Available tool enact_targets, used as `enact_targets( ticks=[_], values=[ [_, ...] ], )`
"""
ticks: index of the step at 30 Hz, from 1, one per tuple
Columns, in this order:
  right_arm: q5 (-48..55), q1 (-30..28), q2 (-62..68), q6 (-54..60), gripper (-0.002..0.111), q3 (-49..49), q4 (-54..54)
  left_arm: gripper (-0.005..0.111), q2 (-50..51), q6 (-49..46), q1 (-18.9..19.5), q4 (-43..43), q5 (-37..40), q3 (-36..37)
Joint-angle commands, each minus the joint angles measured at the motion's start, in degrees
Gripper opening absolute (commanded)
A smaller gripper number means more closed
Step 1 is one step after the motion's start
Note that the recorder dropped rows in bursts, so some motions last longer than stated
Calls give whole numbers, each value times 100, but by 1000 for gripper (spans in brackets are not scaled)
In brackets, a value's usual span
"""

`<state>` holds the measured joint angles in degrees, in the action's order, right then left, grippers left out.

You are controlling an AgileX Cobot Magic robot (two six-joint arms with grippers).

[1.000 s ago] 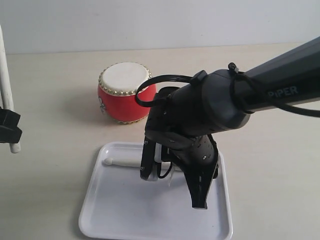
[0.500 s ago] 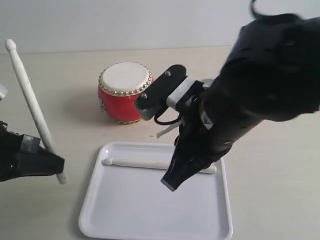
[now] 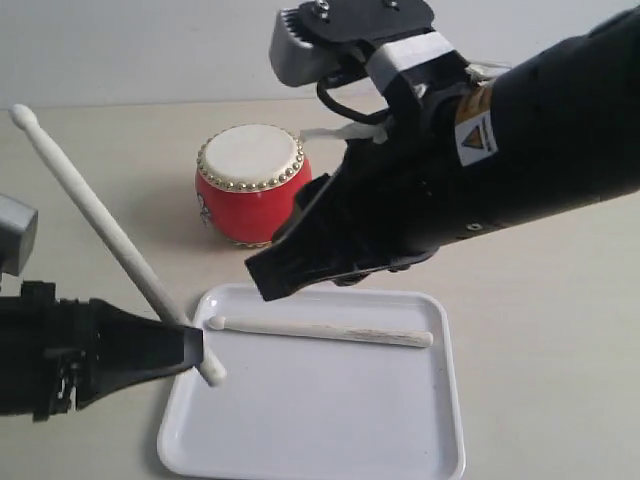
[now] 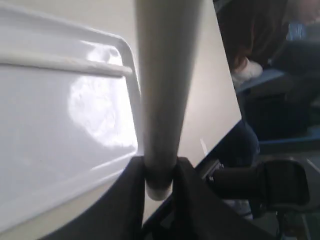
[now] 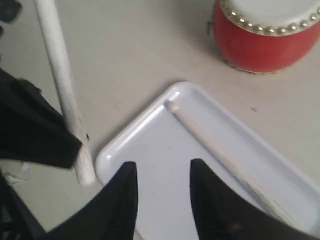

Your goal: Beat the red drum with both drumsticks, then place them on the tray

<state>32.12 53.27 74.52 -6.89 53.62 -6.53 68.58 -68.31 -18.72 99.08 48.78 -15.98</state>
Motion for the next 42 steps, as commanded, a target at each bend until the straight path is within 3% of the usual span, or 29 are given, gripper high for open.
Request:
enact_targets(
  ticks=[1,3,7,20,22,25,26,29,31,34,36,39,42],
  values=[
    [-193,4,290,1696,42,412,-1958,0,-31,-751,-489,87,196,135],
    [-193,4,483,2516,42,456,-3038,0,-31,-1141,-489,87,208,135],
    [-71,4,838,3403,42,456,-4142,0,-31,-1435,-489,87,208,135],
    [-490,4,1661,3829,41,650,-4308,0,-31,-1545,-489,87,244,135],
    [-490,4,1677,3878,37,724,-4363,0,-31,-1545,-489,87,242,135],
    [-436,4,1684,3888,17,796,-4383,0,-31,-1545,-489,87,242,135],
    [-368,4,1684,4001,0,799,-4383,0,-31,-1545,-489,87,242,135],
    [-226,4,1670,3983,0,799,-4244,2,-31,-1545,-489,87,242,135],
    [-225,-160,1610,3818,0,849,-3946,18,-31,-1545,-489,87,270,135],
    [83,-773,1480,3208,0,1039,-3172,60,-44,-1502,-465,84,284,135],
    [338,-1106,1416,2426,0,1134,-2092,51,-139,-1353,-375,87,274,135],
    [1529,-1169,1483,1560,0,1213,-12,1,-500,-1287,-26,87,274,135],
    [2275,-933,1727,1593,0,1213,721,0,-838,-1255,345,87,-91,-74]
  ],
)
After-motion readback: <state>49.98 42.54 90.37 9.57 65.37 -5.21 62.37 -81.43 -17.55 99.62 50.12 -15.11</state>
